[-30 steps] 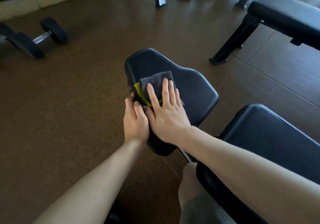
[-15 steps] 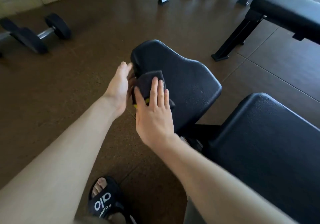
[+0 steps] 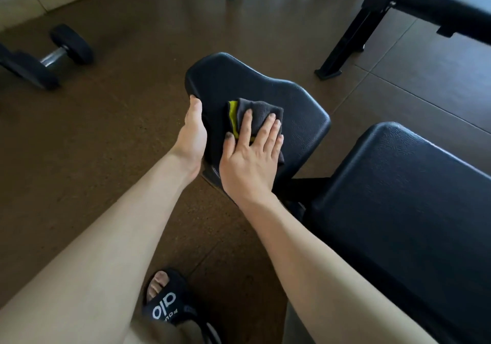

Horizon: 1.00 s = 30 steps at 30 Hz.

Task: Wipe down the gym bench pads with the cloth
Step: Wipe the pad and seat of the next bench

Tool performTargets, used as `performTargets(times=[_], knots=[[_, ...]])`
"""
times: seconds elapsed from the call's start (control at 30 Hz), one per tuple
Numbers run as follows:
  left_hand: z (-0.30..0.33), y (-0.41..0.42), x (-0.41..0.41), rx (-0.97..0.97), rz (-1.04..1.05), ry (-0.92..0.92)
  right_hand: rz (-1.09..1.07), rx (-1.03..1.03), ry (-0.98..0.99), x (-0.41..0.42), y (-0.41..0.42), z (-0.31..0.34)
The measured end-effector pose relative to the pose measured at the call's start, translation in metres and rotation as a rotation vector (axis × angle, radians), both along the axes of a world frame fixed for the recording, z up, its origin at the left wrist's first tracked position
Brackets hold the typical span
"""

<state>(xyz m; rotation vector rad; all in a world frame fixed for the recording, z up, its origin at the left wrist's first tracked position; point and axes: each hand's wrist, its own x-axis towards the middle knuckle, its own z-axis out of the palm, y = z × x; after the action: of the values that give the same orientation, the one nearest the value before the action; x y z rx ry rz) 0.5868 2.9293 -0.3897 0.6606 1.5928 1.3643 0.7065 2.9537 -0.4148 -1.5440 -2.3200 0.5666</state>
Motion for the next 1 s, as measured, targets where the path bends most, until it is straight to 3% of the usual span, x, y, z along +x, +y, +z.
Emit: performTargets(times=[0.2,0.47,0.6,0.7,0.83,1.0], knots=[[-0.022,0.002,-0.001,-0.009,0.038,0.096,0.119,0.090,-0.059,0.050,-0.070,-0.023],[-0.012,0.004,0.014,-0.010,0.092,0.258,-0.352,-0.217,0.070,0.016,0.023,-0.003],[-0.009,0.005,0.018,0.004,0.113,0.262,-0.415,-0.224,0.253,0.022,-0.015,-0.005],[-0.009,0.004,0.018,-0.005,0.102,0.243,-0.394,-0.362,0.405,0.030,-0.065,-0.007],[-0.013,0.003,0.014,-0.003,0.090,0.229,-0.375,-0.382,0.342,0.025,-0.067,-0.008],[-0.014,0.002,0.012,0.014,0.082,0.231,-0.497,-0.383,0.195,0.015,0.002,0.000]])
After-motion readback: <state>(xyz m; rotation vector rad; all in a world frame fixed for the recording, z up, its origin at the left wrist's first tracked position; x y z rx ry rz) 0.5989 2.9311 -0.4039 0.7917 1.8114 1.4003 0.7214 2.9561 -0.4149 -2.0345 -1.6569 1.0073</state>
